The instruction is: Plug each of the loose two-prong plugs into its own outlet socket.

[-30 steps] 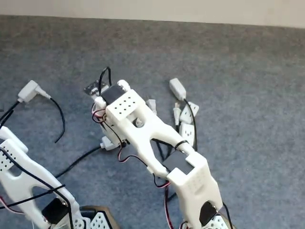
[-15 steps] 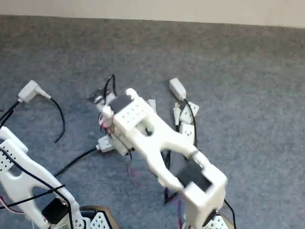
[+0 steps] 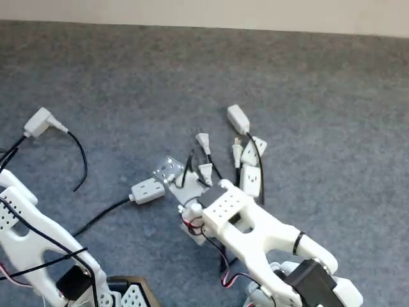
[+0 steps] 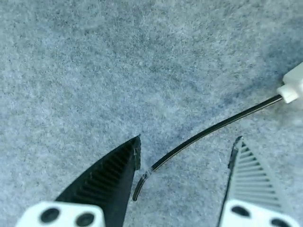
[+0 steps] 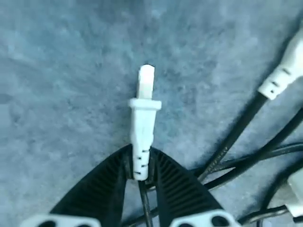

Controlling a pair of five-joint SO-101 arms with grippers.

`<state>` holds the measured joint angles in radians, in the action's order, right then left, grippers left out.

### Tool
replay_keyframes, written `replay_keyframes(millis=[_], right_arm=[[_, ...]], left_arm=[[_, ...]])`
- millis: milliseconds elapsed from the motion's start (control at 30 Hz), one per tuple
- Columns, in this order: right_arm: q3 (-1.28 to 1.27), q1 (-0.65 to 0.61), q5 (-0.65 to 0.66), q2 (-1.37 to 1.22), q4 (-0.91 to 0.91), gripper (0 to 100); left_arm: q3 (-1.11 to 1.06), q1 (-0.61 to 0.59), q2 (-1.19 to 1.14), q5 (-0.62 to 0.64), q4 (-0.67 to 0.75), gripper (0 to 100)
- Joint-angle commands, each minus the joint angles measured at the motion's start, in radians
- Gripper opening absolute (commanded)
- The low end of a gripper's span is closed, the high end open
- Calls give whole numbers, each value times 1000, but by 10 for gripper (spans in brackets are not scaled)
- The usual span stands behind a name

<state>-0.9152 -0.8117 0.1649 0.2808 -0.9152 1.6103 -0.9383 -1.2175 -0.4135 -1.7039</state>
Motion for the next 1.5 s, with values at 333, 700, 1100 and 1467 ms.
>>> replay_keyframes(millis=[333, 700, 1100, 1467], right_arm=[[96, 15, 87, 50, -114, 281], [124, 16, 83, 48, -108, 276], [124, 15, 60, -22, -36, 152], [197, 19, 48, -170, -44, 135]], left_arm=[[53, 24, 19, -2, -29, 303], [53, 28, 19, -3, -29, 303], [53, 22, 19, -3, -29, 303], [53, 18, 19, -5, -28, 303]])
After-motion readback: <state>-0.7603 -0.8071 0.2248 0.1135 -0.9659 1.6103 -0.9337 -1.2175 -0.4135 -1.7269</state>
